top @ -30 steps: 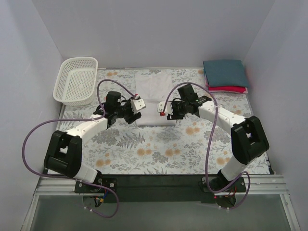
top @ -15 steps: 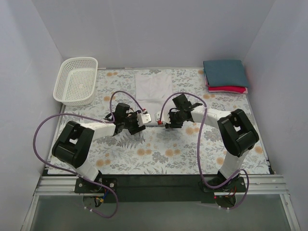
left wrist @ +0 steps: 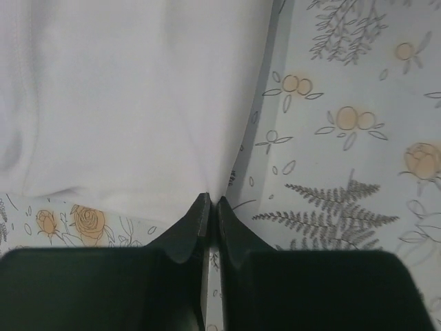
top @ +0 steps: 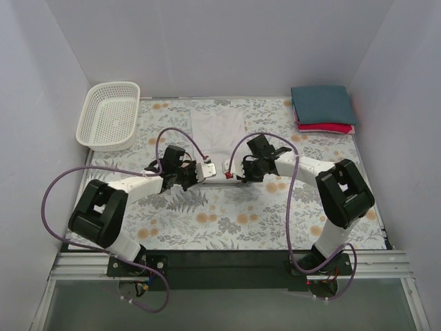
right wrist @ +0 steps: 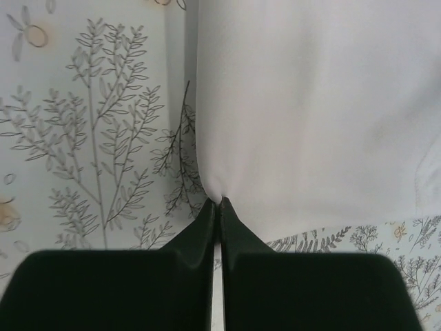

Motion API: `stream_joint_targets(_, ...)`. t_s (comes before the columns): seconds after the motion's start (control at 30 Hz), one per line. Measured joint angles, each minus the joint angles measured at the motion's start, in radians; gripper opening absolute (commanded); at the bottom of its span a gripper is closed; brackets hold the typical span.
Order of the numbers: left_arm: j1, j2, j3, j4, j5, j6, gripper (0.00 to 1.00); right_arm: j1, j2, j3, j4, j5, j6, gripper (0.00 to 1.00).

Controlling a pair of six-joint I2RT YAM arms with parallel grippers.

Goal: Fold and stack the t-shirts
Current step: Fold the tshirt

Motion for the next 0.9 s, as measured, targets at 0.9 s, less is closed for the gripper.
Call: stream_joint_targets(0.9, -0.064, -0.489, 0.204, -0.825, 0.315, -0.067, 0.00, 0.138, -0.386, 0.134, -0.581, -0.178, 0.151, 0.01)
